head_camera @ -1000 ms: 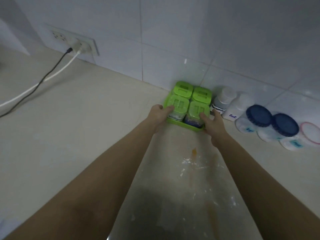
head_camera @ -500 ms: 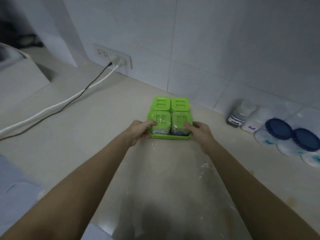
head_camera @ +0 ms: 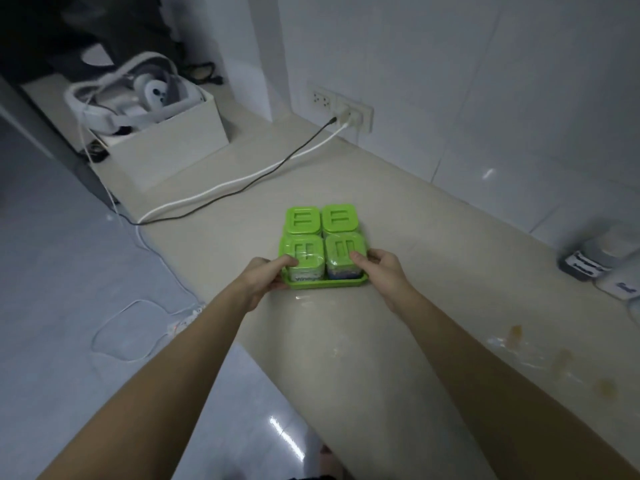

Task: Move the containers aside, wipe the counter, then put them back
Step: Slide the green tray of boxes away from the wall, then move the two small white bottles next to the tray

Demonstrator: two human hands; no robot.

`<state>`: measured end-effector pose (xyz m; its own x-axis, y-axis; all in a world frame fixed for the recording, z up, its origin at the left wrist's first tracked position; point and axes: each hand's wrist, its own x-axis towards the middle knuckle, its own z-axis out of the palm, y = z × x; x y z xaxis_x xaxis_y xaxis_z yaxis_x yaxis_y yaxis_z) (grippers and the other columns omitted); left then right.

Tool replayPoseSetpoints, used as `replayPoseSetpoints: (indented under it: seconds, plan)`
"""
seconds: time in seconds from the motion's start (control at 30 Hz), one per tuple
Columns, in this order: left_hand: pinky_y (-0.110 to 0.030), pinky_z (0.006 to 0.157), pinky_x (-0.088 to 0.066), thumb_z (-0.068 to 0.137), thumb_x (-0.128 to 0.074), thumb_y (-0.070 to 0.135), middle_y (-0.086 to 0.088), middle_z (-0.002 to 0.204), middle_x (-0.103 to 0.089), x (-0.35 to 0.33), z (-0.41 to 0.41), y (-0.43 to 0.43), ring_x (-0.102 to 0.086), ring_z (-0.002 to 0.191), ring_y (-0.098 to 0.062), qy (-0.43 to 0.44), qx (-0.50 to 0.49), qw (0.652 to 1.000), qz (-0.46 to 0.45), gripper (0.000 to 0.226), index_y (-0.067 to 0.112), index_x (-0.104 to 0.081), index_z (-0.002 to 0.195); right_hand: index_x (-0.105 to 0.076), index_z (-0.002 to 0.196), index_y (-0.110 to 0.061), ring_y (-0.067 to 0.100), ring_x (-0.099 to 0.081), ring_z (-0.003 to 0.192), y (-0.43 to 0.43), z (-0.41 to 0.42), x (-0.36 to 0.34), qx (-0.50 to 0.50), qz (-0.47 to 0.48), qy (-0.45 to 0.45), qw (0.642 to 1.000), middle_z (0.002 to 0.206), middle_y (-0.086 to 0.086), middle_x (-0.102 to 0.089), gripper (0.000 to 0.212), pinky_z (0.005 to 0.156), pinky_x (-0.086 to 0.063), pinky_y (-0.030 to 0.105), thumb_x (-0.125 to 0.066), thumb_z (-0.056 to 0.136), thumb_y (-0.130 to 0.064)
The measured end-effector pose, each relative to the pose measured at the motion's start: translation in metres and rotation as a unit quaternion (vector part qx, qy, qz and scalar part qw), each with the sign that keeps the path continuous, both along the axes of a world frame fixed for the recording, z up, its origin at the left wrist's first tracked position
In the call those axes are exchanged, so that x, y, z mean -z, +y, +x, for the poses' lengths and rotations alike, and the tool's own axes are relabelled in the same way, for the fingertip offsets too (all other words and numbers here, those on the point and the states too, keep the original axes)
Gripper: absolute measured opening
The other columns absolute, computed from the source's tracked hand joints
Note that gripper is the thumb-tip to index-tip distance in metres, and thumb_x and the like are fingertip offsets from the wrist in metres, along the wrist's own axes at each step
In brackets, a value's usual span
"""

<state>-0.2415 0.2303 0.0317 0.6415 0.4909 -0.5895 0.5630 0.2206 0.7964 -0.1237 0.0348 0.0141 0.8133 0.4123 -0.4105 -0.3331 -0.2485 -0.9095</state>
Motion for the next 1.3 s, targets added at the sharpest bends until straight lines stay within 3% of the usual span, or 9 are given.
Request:
replayPoseSetpoints:
  seconds: [0.1, 0.2, 0.27, 0.37, 0.43, 0.63, 0.9, 1.1, 1.3]
  plan:
    - [-0.031, 0.075, -0.057, 0.08, -0.069, 0.019, -0.02, 0.088, -0.066, 0.004, -0.006, -0.003, -0.063, 0.075, -0.024, 0.011, -0.006, 1.0, 0.002, 0.038, -0.013, -0.064, 0.1, -0.063, 0.112, -0.002, 0.023, -0.068, 0.097, -0.001, -0.003, 0.004, -0.006, -0.01, -0.003, 1.0, 0.112, 0.015, -0.07, 0.037, 0.094, -0.052, 0.037, -0.071, 0.082, -0.023]
    - [-0.031, 0.073, -0.054, 0.078, -0.071, 0.024, -0.017, 0.085, -0.065, 0.001, -0.008, -0.014, -0.061, 0.071, -0.023, 0.019, -0.001, 1.0, 0.002, 0.031, -0.005, -0.066, 0.088, -0.057, 0.119, -0.002, 0.021, -0.064, 0.103, -0.008, -0.002, -0.002, -0.028, -0.037, -0.024, 0.999, 0.122, 0.014, -0.065, 0.041, 0.094, -0.049, 0.032, -0.068, 0.086, -0.023]
    - [-0.033, 0.069, -0.049, 0.065, -0.071, 0.042, -0.013, 0.081, -0.06, -0.002, -0.007, -0.017, -0.056, 0.074, -0.025, 0.047, 0.022, 0.992, 0.113, 0.046, 0.001, -0.066, 0.085, -0.053, 0.127, -0.002, 0.022, -0.059, 0.114, -0.022, 0.002, -0.01, -0.059, -0.106, -0.081, 0.989, 0.128, 0.012, -0.06, 0.047, 0.097, -0.043, 0.028, -0.061, 0.09, -0.029]
    - [-0.04, 0.086, -0.044, 0.069, -0.066, 0.042, -0.015, 0.103, -0.057, -0.012, 0.002, -0.025, -0.052, 0.101, -0.032, 0.043, 0.094, 0.874, 0.474, 0.056, 0.003, -0.061, 0.109, -0.052, 0.13, -0.003, 0.026, -0.053, 0.122, -0.065, 0.016, -0.021, -0.078, -0.184, -0.164, 0.966, 0.133, 0.016, -0.056, 0.052, 0.106, -0.039, 0.035, -0.06, 0.09, -0.035]
    - [-0.044, 0.09, -0.044, 0.08, -0.065, 0.028, -0.018, 0.109, -0.055, -0.027, 0.018, -0.047, -0.048, 0.108, -0.036, -0.021, 0.145, 0.818, 0.556, 0.041, 0.003, -0.059, 0.112, -0.053, 0.128, -0.003, 0.028, -0.053, 0.12, -0.103, 0.026, -0.028, -0.081, -0.231, -0.207, 0.947, 0.131, 0.017, -0.056, 0.05, 0.104, -0.04, 0.035, -0.06, 0.09, -0.034]
    - [-0.043, 0.091, -0.045, 0.081, -0.051, 0.031, -0.017, 0.104, -0.057, -0.044, 0.09, -0.153, -0.053, 0.103, -0.038, -0.131, 0.346, 0.746, 0.553, 0.038, 0.005, -0.062, 0.105, -0.052, 0.126, -0.009, 0.029, -0.05, 0.118, -0.234, 0.045, -0.053, -0.075, -0.362, -0.274, 0.888, 0.125, 0.014, -0.054, 0.043, 0.1, -0.039, 0.035, -0.055, 0.091, -0.033]
    - [-0.041, 0.097, -0.043, 0.087, -0.057, 0.025, -0.01, 0.131, -0.046, -0.051, 0.184, -0.312, -0.043, 0.12, -0.028, -0.2, 0.473, 0.677, 0.527, 0.045, 0.01, -0.049, 0.129, -0.051, 0.126, -0.009, 0.031, -0.048, 0.117, -0.369, 0.075, -0.076, 0.018, -0.452, -0.286, 0.845, 0.125, 0.012, -0.052, 0.042, 0.099, -0.041, 0.041, -0.055, 0.088, -0.027]
    - [-0.046, 0.101, -0.041, 0.085, -0.059, 0.025, -0.009, 0.15, -0.028, -0.048, 0.247, -0.381, -0.034, 0.132, -0.031, -0.182, 0.535, 0.625, 0.538, 0.056, 0.011, -0.039, 0.136, -0.044, 0.132, -0.004, 0.03, -0.045, 0.124, -0.397, 0.11, -0.08, -0.001, -0.473, -0.325, 0.819, 0.137, 0.014, -0.044, 0.048, 0.101, -0.039, 0.038, -0.055, 0.089, -0.022]
    - [-0.047, 0.105, -0.04, 0.084, -0.065, 0.021, -0.008, 0.16, -0.008, -0.036, 0.288, -0.411, -0.025, 0.14, -0.032, -0.178, 0.548, 0.613, 0.541, 0.076, 0.015, -0.023, 0.147, -0.031, 0.143, -0.007, 0.027, -0.03, 0.14, -0.388, 0.141, -0.066, -0.007, -0.489, -0.351, 0.798, 0.154, 0.013, -0.026, 0.059, 0.111, -0.026, 0.033, -0.054, 0.09, -0.022]
